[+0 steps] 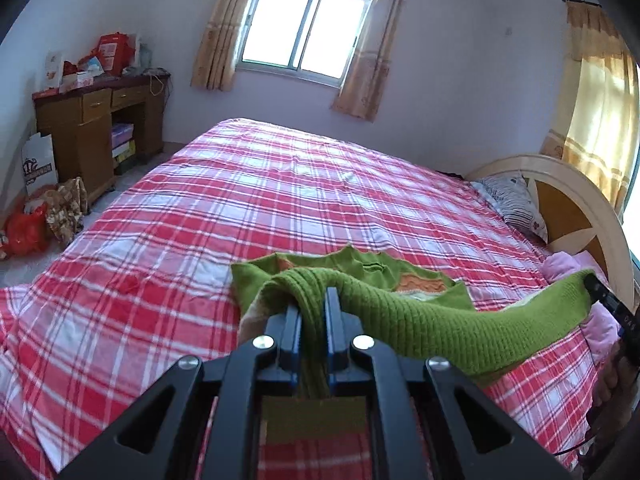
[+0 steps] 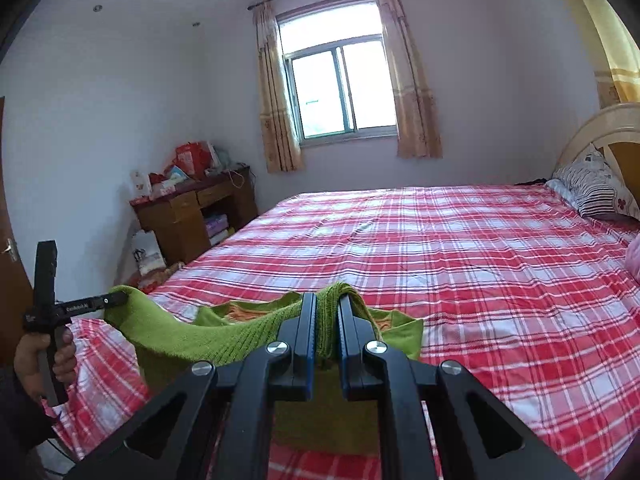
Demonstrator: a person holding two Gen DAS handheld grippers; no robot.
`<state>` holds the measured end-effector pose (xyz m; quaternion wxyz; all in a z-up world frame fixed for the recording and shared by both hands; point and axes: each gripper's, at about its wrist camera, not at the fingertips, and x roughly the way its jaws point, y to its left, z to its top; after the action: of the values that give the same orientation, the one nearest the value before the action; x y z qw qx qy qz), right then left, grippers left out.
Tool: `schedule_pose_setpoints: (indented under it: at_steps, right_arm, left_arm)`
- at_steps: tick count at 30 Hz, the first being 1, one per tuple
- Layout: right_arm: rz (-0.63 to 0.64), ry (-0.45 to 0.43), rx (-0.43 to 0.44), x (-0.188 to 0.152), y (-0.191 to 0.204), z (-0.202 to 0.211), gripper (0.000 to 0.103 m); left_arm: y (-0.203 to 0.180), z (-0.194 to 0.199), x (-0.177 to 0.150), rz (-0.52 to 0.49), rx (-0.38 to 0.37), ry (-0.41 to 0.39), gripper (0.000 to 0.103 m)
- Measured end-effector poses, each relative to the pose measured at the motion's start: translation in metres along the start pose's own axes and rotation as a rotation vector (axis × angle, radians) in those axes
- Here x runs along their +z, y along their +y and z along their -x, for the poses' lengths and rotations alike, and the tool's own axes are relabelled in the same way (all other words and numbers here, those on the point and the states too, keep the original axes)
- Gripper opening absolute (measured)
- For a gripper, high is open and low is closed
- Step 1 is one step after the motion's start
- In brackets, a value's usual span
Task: Fold small clothes
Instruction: 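Lift the hem with the left tool and fold it up toward the collar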
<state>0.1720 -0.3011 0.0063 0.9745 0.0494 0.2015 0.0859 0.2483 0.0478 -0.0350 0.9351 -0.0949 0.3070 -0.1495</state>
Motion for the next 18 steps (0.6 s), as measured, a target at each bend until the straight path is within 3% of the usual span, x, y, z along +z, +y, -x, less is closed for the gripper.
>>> schedule_pose_setpoints:
  at_steps: [10,18]
  right_arm:
    - [-0.057,0.147,-0.028,-0.006,-0.035,-0.084,0.008]
    - [-0.076,0.291,-0.074,-0.027,-0.062,-0.161,0.008]
  left_arm:
    - [-0.002,-0.077,0.014,-0.043,0.06,0.099,0.01]
    - [0.002,-0.15,0.006,-0.07,0.127,0.212,0.01]
